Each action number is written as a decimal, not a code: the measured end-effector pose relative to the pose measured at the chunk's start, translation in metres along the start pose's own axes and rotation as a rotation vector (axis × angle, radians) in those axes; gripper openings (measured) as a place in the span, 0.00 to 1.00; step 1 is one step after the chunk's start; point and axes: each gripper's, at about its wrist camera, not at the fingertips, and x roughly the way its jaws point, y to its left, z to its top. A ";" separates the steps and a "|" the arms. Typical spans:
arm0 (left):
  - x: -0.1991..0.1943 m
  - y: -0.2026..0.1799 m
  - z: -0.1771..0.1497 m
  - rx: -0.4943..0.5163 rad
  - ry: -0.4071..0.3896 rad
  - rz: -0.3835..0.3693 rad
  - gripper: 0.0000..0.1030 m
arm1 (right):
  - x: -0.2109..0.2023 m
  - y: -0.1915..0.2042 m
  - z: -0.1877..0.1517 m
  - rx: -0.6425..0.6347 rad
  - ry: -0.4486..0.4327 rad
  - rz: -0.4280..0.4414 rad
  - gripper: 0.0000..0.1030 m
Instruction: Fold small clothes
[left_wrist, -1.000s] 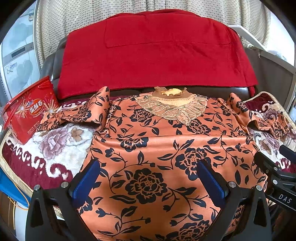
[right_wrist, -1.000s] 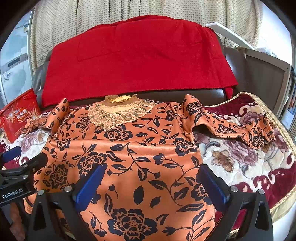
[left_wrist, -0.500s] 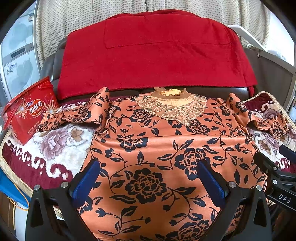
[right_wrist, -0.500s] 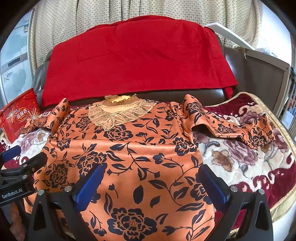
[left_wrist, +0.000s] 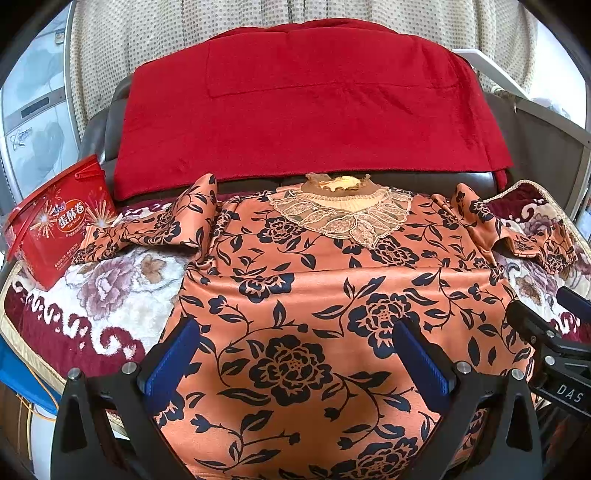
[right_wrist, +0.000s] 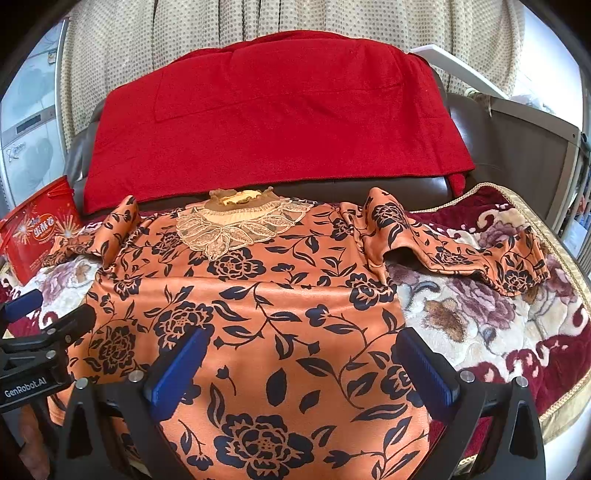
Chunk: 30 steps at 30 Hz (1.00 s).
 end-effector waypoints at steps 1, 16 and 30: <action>0.001 0.002 0.000 -0.005 0.001 -0.002 1.00 | 0.000 -0.001 0.000 0.004 0.000 0.005 1.00; 0.050 0.109 -0.008 -0.192 0.085 0.115 1.00 | 0.027 -0.275 -0.022 0.807 -0.082 0.231 1.00; 0.076 0.152 -0.002 -0.234 0.056 0.142 1.00 | 0.141 -0.412 -0.002 1.039 -0.011 -0.031 0.68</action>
